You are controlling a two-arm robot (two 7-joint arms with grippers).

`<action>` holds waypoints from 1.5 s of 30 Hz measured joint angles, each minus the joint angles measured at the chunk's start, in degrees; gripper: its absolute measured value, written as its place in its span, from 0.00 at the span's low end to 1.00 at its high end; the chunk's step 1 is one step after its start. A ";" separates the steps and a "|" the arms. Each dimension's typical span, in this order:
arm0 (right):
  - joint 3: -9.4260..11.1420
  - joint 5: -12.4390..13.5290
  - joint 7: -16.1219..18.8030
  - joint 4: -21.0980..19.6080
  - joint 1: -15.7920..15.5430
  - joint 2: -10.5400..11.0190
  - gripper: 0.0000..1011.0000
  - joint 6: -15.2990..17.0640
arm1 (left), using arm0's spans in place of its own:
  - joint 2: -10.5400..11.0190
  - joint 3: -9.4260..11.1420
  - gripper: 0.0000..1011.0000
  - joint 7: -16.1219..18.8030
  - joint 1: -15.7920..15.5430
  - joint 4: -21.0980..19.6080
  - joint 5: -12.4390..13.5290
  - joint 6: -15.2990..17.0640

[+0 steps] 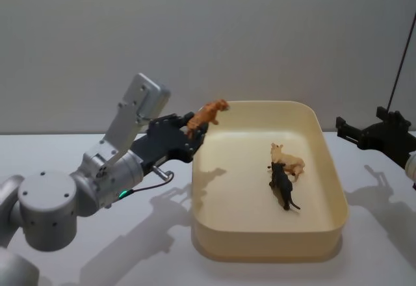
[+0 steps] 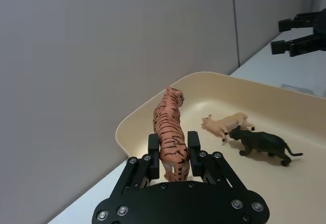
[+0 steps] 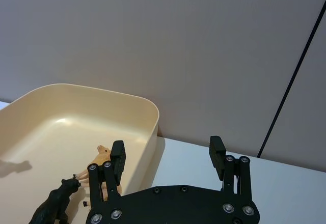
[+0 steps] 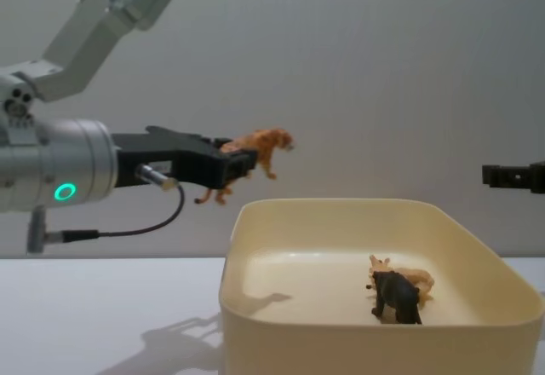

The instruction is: Pick up the toy alternately with two hands and place it into the central storage box.

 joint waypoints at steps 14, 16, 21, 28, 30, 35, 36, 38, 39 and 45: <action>0.00 0.00 0.00 0.00 0.00 0.00 0.99 0.00 | -3.85 1.67 0.41 -15.09 -7.49 8.72 5.08 -0.78; 0.00 0.00 0.00 0.00 0.00 0.00 0.99 0.00 | -4.29 1.86 0.45 -16.71 -8.29 9.79 5.82 -0.92; 0.00 0.00 0.00 0.00 0.00 0.00 0.99 0.00 | -5.68 2.51 0.63 -20.78 -10.82 13.15 7.65 -1.33; 0.00 0.00 0.00 0.00 0.00 0.00 0.99 0.00 | -6.73 3.01 0.84 -24.00 -12.77 15.75 9.10 -1.64; 0.00 0.00 0.00 0.00 0.00 0.00 0.99 0.00 | -6.99 3.12 0.90 -24.78 -13.22 16.34 9.40 -1.71; 0.00 0.00 0.00 0.00 0.00 0.00 0.99 0.00 | -7.35 3.30 0.99 -25.89 -13.89 17.27 9.94 -1.82; 0.00 0.00 0.00 0.00 0.00 0.00 0.99 0.00 | -7.45 3.35 0.99 -26.18 -14.08 17.52 10.06 -1.84; 0.00 0.00 0.00 0.00 0.00 0.00 0.99 0.00 | -7.55 3.40 0.99 -26.45 -14.25 17.74 10.19 -1.86; 0.00 0.00 0.00 0.00 0.00 0.00 0.99 0.00 | -7.62 3.44 0.99 -26.68 -14.40 17.93 10.29 -1.88; 0.00 0.00 0.00 0.00 0.00 0.00 0.99 0.00 | -7.83 3.52 0.99 -27.33 -14.79 18.44 10.56 -1.94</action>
